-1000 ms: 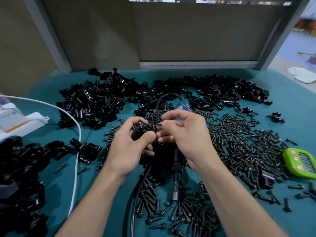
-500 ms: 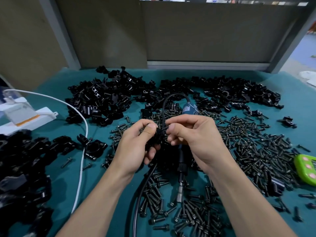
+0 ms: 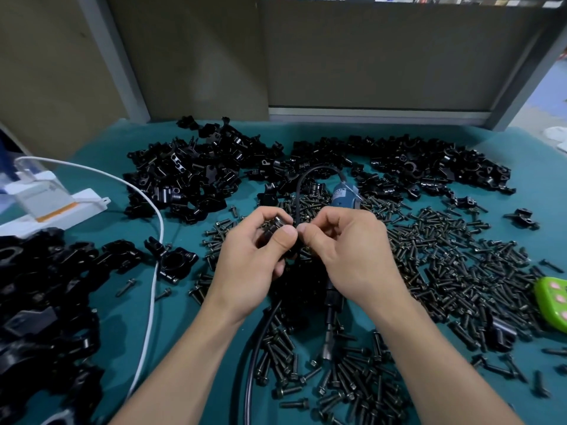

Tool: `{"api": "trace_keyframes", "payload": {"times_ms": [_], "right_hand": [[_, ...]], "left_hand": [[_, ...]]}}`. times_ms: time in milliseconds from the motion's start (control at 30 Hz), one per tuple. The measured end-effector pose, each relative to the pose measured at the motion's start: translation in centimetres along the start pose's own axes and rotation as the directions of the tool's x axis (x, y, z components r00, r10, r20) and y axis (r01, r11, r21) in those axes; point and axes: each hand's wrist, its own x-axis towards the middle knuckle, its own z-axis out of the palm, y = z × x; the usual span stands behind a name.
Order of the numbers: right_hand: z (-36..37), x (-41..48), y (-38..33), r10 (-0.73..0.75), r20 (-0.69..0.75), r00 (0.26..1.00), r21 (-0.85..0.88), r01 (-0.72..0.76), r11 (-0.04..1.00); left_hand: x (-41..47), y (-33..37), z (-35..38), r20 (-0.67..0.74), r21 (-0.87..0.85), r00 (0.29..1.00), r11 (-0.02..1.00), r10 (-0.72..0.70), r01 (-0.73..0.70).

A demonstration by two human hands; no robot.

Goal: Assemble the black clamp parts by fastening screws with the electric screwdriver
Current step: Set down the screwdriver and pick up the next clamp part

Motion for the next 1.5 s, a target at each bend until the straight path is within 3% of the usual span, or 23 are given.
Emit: {"api": "trace_keyframes", "payload": {"times_ms": [200,367,433,533,700,833,967,1167,1500], "right_hand": [[-0.4,-0.3,-0.7,-0.068,0.040,0.997,-0.131,0.072,0.989],[-2.8,-0.1,-0.5,-0.083,0.306,0.948,-0.219,0.155,0.963],[-2.7,0.0,-0.3,-0.069,0.348,0.935,-0.275,0.172,0.946],[-2.6,0.0,-0.1,-0.036,0.347,0.937,-0.333,0.159,0.930],[-2.4,0.1,-0.5,-0.085,0.230,0.969,-0.163,0.124,0.979],[-2.7,0.3,-0.4,-0.019,0.331,0.943,-0.123,0.063,0.990],[-2.8,0.2,-0.3,-0.002,0.338,0.941,-0.098,0.037,0.995],[-3.7,0.2,-0.6,-0.053,0.461,0.886,-0.206,0.165,0.964],[-3.8,-0.1,-0.6,-0.126,0.488,0.864,-0.255,0.279,0.926]], "left_hand": [[-0.1,0.0,-0.3,0.057,0.106,0.995,0.991,0.080,-0.086],[0.1,0.1,-0.6,0.091,0.142,0.994,0.987,0.063,-0.075],[0.1,0.1,-0.7,0.131,0.127,0.989,0.989,0.061,-0.078],[0.0,0.3,-0.6,0.162,0.146,0.984,0.985,0.067,-0.091],[0.1,0.4,-0.7,0.142,0.142,0.987,0.986,0.072,-0.092],[-0.4,0.2,-0.7,0.152,0.156,0.987,0.984,0.057,-0.081],[-0.3,0.1,-0.5,0.135,0.089,0.991,0.995,0.027,-0.040],[-0.2,0.5,-0.6,0.156,-0.017,0.988,1.000,-0.002,0.004],[-0.5,0.9,-1.0,0.211,-0.049,0.977,0.998,-0.040,0.051]]}}
